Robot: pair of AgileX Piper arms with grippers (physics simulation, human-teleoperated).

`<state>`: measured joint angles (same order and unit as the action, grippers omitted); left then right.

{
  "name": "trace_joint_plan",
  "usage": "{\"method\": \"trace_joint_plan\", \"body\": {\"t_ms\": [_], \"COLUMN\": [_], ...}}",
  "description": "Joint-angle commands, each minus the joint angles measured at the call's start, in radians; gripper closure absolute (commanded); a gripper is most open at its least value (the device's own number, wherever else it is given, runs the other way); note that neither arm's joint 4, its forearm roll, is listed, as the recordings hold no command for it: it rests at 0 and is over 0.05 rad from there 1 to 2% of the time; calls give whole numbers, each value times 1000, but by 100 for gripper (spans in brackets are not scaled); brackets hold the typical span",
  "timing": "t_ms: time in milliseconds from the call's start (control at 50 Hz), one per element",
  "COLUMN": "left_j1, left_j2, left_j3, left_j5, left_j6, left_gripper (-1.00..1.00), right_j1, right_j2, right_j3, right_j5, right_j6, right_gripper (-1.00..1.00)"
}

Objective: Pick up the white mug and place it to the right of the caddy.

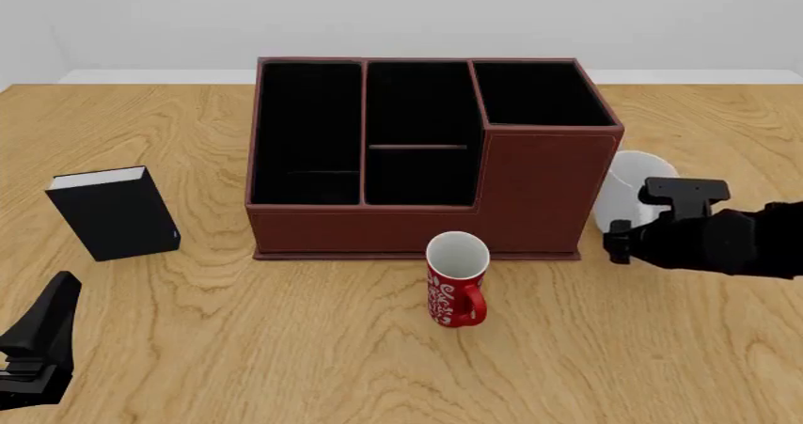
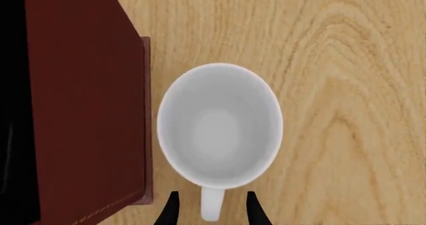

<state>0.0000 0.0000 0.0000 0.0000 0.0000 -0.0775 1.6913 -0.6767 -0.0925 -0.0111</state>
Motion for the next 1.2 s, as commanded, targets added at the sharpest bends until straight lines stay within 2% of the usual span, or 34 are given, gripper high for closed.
{"method": "trace_joint_plan", "body": {"t_ms": [20,720,1200], "left_j1": [0,0,0], "left_j2": [0,0,0], "left_j3": [0,0,0], "left_j5": [0,0,0], "left_j6": [0,0,0], "left_gripper": [-100,-100,-100], "right_j1": [3,14,6], "right_j2": [-27,-105,-216], "right_j3": [13,52,106], "right_j5": [6,21,43], "right_j6": [1,20,31], "right_gripper": [-100,-100,-100]}}
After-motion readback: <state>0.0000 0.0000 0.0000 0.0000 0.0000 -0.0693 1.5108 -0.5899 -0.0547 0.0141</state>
